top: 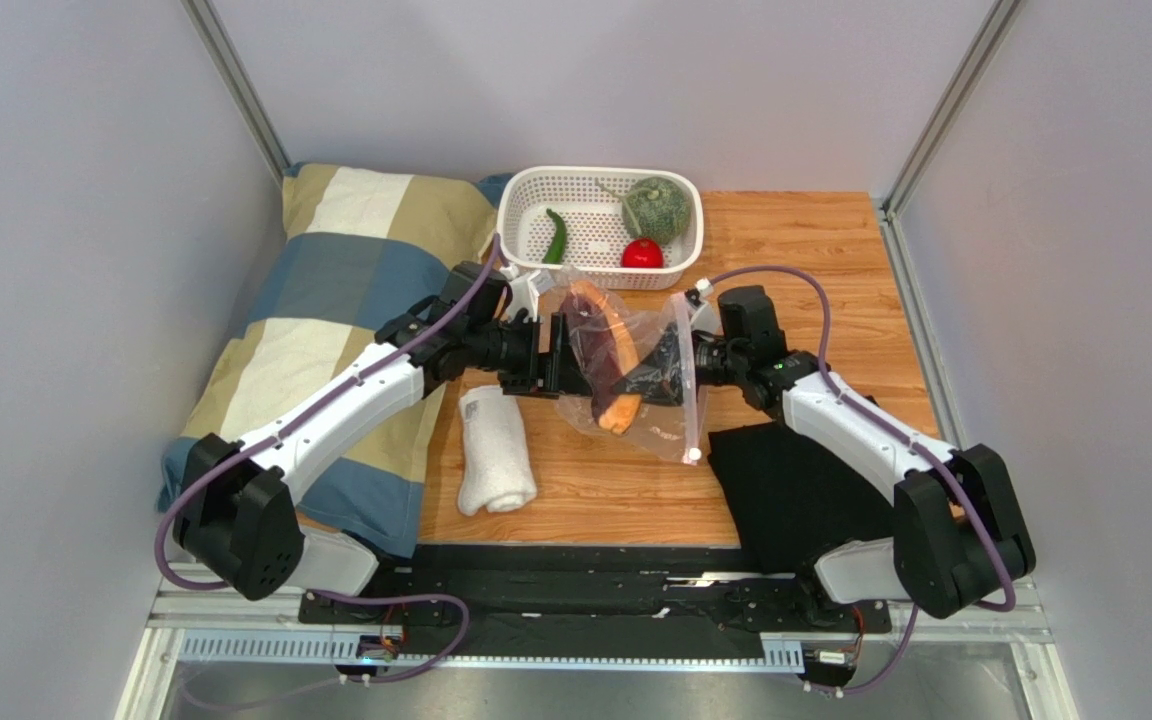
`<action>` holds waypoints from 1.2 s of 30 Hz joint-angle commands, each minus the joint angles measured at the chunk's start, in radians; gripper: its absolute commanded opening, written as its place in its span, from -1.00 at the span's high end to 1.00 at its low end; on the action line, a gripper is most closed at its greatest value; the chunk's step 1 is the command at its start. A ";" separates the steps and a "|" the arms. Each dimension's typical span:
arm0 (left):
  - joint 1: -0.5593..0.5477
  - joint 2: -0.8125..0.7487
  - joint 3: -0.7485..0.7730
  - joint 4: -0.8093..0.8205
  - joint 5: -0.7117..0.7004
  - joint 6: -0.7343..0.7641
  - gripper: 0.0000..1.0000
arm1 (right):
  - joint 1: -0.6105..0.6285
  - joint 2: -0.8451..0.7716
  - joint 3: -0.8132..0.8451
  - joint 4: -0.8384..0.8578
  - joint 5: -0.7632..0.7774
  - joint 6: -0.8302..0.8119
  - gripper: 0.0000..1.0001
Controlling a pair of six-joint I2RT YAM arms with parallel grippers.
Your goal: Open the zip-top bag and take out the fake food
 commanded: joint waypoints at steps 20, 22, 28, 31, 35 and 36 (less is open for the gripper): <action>0.079 0.109 -0.051 0.361 0.248 -0.127 0.57 | -0.061 -0.107 -0.005 0.180 -0.182 0.167 1.00; 0.086 0.126 -0.005 0.279 0.199 -0.052 0.88 | -0.061 -0.116 0.025 0.099 -0.170 0.114 1.00; 0.091 0.185 0.135 -0.092 -0.113 0.138 1.00 | -0.062 -0.123 0.120 -0.291 -0.053 -0.170 1.00; 0.091 0.185 0.131 -0.146 -0.241 0.156 1.00 | -0.062 -0.138 0.168 -0.477 0.048 -0.282 1.00; 0.091 0.206 0.121 -0.157 -0.316 0.169 1.00 | -0.059 -0.147 0.261 -0.757 0.227 -0.466 1.00; 0.091 0.221 0.126 -0.158 -0.321 0.181 1.00 | -0.061 -0.149 0.269 -0.791 0.255 -0.492 1.00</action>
